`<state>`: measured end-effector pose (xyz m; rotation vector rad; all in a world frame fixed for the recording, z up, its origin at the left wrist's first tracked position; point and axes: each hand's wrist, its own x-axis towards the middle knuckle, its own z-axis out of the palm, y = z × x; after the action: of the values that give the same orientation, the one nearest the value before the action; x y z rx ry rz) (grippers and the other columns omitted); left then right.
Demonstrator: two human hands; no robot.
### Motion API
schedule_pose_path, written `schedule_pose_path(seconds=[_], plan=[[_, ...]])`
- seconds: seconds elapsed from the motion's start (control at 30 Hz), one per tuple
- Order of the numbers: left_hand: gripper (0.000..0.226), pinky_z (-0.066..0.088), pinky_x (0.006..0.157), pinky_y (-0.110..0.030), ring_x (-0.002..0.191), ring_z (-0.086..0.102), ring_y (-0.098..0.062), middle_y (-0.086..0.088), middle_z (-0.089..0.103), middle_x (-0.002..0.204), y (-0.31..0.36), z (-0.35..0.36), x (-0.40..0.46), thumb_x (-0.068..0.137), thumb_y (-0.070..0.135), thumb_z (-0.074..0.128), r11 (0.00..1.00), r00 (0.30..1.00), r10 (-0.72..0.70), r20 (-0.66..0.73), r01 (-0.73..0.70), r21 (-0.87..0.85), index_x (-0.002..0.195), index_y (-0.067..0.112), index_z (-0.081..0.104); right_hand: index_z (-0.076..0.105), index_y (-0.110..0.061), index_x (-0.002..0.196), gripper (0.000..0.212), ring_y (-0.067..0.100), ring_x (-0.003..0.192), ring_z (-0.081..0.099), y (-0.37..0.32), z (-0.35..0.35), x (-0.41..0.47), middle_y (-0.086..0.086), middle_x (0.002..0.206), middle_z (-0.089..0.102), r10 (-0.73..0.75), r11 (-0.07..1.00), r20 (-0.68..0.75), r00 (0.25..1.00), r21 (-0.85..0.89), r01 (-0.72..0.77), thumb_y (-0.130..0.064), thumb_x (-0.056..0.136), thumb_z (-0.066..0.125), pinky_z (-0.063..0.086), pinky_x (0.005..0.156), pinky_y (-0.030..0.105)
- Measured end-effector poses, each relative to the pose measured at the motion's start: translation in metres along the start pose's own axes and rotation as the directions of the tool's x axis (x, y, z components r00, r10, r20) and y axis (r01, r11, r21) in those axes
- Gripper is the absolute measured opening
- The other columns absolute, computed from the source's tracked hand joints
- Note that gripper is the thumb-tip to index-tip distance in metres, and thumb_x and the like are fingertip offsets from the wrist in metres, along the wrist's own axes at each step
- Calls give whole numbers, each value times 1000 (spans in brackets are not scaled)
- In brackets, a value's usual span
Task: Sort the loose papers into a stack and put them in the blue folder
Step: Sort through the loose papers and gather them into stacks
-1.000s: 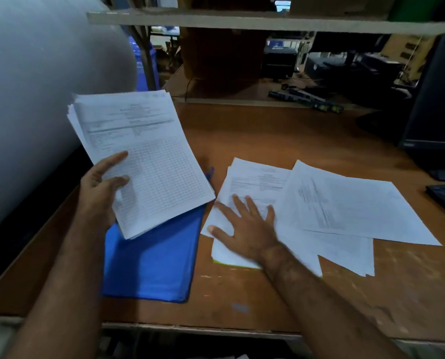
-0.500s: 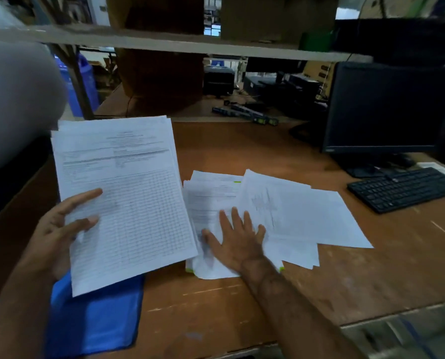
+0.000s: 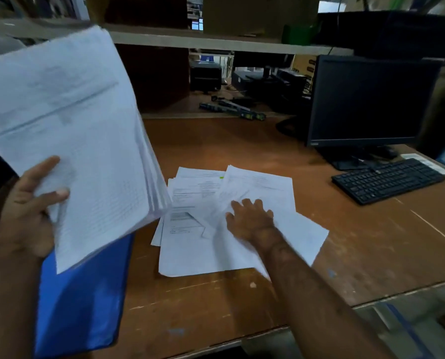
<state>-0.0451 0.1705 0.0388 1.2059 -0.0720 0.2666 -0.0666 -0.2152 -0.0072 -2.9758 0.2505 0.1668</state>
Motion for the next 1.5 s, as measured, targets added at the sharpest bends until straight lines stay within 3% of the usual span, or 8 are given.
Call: schedule_pose_path(seconds=[0.33, 0.57, 0.73, 1.0, 1.13, 1.33, 1.4, 1.5], plan=[[52, 57, 78, -39, 107, 69, -29, -4, 70, 127, -43, 14, -38, 93, -14, 55, 808, 878, -437, 193, 289, 514, 106, 29, 81, 41, -47, 146, 95, 30, 139, 40, 76, -35, 2, 3, 148, 42, -88, 987, 288, 953, 152, 45, -66, 62, 80, 37, 114, 48], [55, 58, 91, -49, 117, 64, -31, 0, 65, 131, -40, 20, -34, 94, -12, 56, 794, 865, -472, 168, 334, 507, 118, 34, 77, 57, -32, 136, 82, 19, 115, 51, 67, -32, 3, -3, 122, 48, -72, 927, 133, 988, 375, 17, -35, 64, 96, 46, 98, 28], [51, 54, 98, -55, 118, 66, -35, -3, 68, 132, -42, 12, -38, 94, -8, 58, 802, 827, -535, 175, 431, 413, 126, 29, 73, 68, -28, 127, 54, 20, 119, 57, 65, -36, -1, -2, 129, 60, 58, 361, -85, 995, 931, 58, -14, 78, 87, 54, 89, 23], [41, 58, 83, -44, 109, 68, -35, -13, 69, 125, -41, 22, -35, 97, -4, 57, 750, 808, -580, 102, 481, 455, 127, 21, 69, 75, -29, 116, 42, 19, 113, 64, 71, -36, -2, -6, 128, 67, -135, 523, 218, 967, 844, -117, -22, 77, 88, 55, 95, 33], [45, 57, 77, -30, 108, 68, -23, -1, 69, 124, -39, 29, -43, 98, -3, 58, 750, 849, -516, 115, 382, 541, 128, 29, 69, 64, -28, 135, 49, -2, 110, 58, 67, -67, -15, -13, 136, 57, -177, 831, -2, 984, 535, 151, -19, 89, 78, 43, 73, 6], [50, 57, 77, -17, 108, 70, -6, 12, 68, 127, -38, 33, -54, 96, -8, 59, 868, 925, -342, 164, 243, 434, 132, 25, 68, 56, -29, 138, 48, 14, 95, 74, 31, -104, -45, 6, 136, 63, -253, -405, -403, 879, 870, 282, -10, 94, 54, 61, 68, 25], [52, 57, 78, -19, 107, 72, -12, 6, 72, 126, -38, 35, -55, 94, -10, 59, 901, 924, -335, 184, 257, 350, 135, 20, 66, 57, -30, 139, 55, 20, 114, 69, 17, -79, -31, 1, 144, 60, -346, -289, -365, 865, 918, 271, -21, 87, 71, 61, 79, 28], [55, 59, 80, -24, 112, 70, -19, 8, 73, 125, -40, 34, -55, 91, -11, 60, 918, 927, -323, 190, 257, 303, 137, 20, 64, 60, -36, 138, 57, 3, 129, 56, -5, -33, -8, -22, 142, 56, -345, 347, -277, 897, 850, 396, -24, 86, 80, 55, 95, 26]])
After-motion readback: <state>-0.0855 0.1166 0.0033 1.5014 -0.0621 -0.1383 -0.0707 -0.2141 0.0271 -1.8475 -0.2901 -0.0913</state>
